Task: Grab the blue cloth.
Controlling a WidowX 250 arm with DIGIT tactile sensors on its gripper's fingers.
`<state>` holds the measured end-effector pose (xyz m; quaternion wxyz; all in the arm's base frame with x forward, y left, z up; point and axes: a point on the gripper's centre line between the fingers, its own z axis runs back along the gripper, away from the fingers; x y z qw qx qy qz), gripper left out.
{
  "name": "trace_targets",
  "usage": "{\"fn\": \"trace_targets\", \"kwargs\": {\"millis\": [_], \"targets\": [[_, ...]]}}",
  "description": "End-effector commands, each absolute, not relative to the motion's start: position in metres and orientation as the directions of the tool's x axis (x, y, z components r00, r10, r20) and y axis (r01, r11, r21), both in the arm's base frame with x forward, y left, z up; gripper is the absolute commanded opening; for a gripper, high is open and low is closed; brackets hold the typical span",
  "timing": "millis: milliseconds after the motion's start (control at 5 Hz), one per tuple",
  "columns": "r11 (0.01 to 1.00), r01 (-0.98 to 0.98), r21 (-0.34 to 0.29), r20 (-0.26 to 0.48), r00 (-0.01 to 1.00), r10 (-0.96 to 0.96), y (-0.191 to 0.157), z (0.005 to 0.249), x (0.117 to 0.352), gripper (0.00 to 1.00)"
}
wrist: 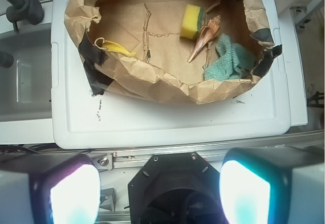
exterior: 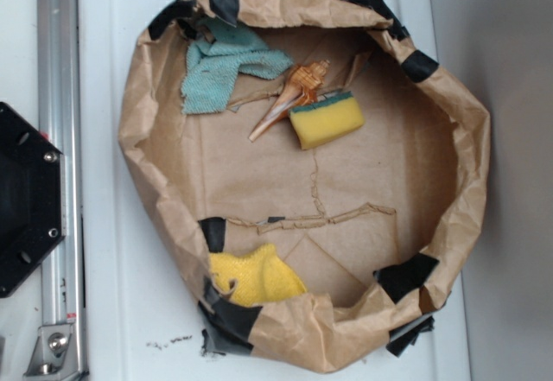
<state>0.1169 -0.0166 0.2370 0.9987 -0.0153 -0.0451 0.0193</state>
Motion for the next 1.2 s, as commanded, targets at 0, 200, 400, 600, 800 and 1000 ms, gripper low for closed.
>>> {"fn": "trace_targets", "kwargs": {"millis": [0,200,400,600,800,1000], "targets": [[0.999,-0.037,-0.032,0.089,0.995,0.040,-0.017,0.237,0.117,1.00],[0.991,-0.123,0.060,0.159,0.981,0.112,-0.009,0.219,0.167,1.00],[0.985,-0.141,0.100,0.246,0.963,0.112,0.001,0.191,0.211,1.00],[0.993,-0.080,0.092,0.240,0.969,0.056,0.004,0.166,0.227,1.00],[0.993,-0.042,0.112,0.189,0.982,0.021,0.012,0.137,0.230,1.00],[0.990,-0.035,0.138,0.141,0.990,0.015,0.022,0.108,0.229,1.00]]}}
